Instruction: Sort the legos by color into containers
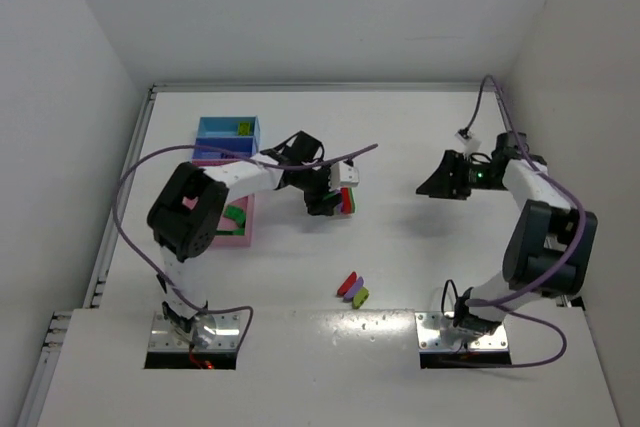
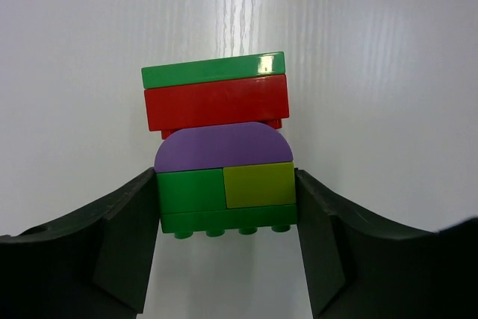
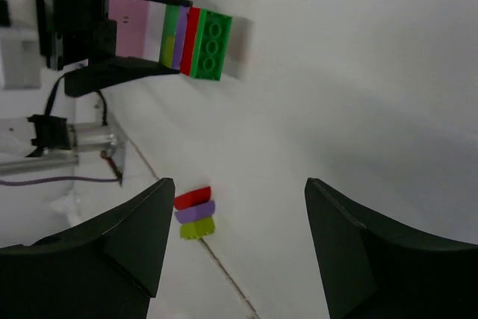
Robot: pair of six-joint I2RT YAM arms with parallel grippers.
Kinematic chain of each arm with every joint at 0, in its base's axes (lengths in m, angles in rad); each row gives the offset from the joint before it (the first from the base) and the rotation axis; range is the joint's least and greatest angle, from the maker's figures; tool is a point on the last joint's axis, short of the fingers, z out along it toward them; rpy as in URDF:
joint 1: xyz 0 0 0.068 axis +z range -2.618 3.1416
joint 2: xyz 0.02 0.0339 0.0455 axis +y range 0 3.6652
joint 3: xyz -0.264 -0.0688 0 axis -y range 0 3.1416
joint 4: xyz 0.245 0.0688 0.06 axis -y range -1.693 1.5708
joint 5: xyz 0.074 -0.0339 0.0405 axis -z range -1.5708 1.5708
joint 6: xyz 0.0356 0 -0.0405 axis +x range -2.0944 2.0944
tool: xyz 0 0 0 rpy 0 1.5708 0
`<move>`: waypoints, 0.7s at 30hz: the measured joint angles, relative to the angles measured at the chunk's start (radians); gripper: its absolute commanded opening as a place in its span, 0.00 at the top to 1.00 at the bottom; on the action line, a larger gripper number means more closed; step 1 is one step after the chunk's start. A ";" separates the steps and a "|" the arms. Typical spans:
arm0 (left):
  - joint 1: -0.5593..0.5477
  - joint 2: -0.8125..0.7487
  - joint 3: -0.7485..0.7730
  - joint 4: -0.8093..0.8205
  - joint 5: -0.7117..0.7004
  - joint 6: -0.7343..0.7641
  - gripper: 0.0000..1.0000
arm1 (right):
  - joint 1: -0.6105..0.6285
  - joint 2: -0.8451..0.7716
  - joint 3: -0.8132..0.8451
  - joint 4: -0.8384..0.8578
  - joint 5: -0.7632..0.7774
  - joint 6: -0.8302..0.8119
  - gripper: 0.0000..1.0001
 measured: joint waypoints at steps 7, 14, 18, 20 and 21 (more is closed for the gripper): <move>-0.058 -0.303 -0.087 0.097 -0.053 -0.196 0.65 | 0.199 0.219 0.173 -0.014 -0.163 0.039 0.29; -0.071 -0.385 -0.103 0.104 -0.074 -0.278 0.65 | 0.387 0.302 0.293 -0.021 -0.282 0.045 0.29; -0.080 -0.385 -0.123 0.101 -0.076 -0.296 0.65 | 0.419 0.302 0.310 -0.042 -0.338 0.030 0.29; -0.089 -0.385 -0.123 0.101 -0.076 -0.300 0.65 | 0.425 0.302 0.316 -0.060 -0.363 0.014 0.29; -0.091 -0.385 -0.123 0.102 -0.076 -0.300 0.65 | 0.426 0.302 0.318 -0.069 -0.371 0.007 0.30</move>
